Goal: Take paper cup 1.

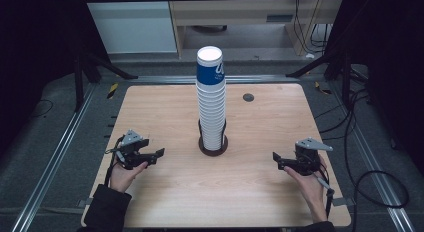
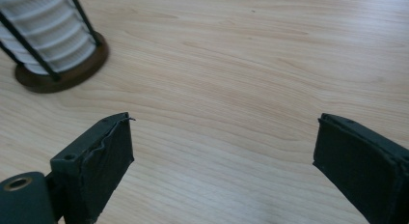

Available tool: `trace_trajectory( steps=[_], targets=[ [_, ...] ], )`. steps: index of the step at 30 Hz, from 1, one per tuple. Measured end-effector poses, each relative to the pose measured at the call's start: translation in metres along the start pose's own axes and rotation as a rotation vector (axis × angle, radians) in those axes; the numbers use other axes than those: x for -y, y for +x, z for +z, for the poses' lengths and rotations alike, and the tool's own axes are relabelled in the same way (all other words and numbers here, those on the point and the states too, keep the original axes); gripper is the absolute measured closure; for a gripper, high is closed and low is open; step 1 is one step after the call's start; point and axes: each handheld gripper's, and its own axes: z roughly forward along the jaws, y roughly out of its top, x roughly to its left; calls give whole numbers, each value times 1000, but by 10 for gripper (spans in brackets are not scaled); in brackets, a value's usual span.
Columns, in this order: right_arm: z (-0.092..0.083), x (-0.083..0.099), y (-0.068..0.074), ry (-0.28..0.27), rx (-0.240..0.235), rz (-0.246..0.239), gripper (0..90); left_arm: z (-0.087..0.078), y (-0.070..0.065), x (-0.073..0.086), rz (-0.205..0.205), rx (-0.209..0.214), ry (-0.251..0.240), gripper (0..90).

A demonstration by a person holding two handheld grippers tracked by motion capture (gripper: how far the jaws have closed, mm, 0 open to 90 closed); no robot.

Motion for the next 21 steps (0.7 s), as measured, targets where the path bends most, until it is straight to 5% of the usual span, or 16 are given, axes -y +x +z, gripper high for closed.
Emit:
trace_trajectory(
  steps=[13, 21],
  targets=[
    [-16, -20, 20, -100, -75, -18, 20, 0, 0, 2, -10, 10, 14, 275],
    [-31, -63, 37, -205, -98, -74, 62, 0, 0, 2, -1, 15, 14, 292]
  ],
)
